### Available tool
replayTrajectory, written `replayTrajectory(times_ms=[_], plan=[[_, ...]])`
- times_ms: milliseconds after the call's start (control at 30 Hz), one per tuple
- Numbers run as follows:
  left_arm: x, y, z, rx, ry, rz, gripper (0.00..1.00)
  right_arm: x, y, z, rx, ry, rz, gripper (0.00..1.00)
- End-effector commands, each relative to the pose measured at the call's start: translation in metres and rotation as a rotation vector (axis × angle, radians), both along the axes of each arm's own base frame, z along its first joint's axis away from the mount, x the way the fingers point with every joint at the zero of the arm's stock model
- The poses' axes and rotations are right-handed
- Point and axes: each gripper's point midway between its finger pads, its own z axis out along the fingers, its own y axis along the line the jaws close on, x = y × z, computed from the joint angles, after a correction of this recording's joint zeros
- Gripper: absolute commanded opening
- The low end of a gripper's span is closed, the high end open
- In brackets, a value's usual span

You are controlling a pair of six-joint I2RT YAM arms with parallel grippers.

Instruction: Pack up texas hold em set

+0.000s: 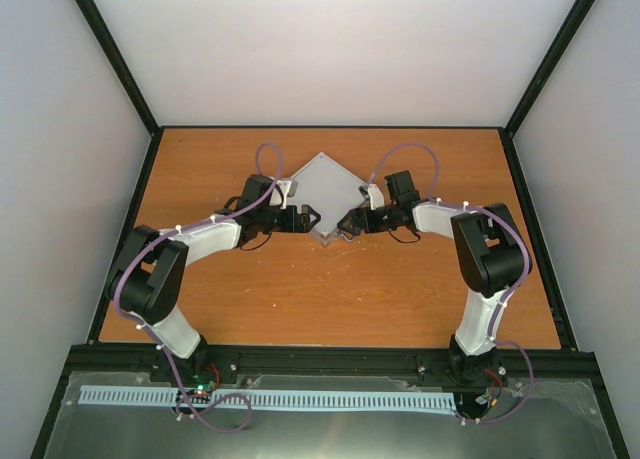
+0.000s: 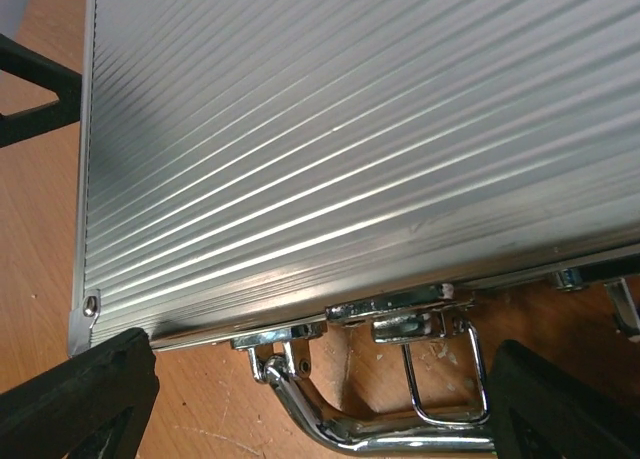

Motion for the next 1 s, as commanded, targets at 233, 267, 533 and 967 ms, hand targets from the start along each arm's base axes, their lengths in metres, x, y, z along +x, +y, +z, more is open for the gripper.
replayTrajectory(times_ms=[233, 267, 533, 967], plan=[[-0.001, -0.003, -0.001, 0.005, -0.009, -0.011, 0.97, -0.014, 0.004, 0.003, 0.025, 0.075, 0.05, 0.92], [-0.002, -0.003, -0.001, 0.005, -0.008, -0.012, 0.97, -0.014, 0.005, 0.002, 0.03, 0.08, 0.053, 0.92], [-0.002, -0.003, -0.001, 0.006, -0.009, -0.016, 0.97, -0.023, 0.024, 0.029, 0.211, 0.122, 0.102, 0.88], [-0.002, -0.003, -0.001, 0.004, -0.015, -0.022, 0.97, -0.024, 0.022, 0.038, 0.231, 0.135, 0.06, 0.86]])
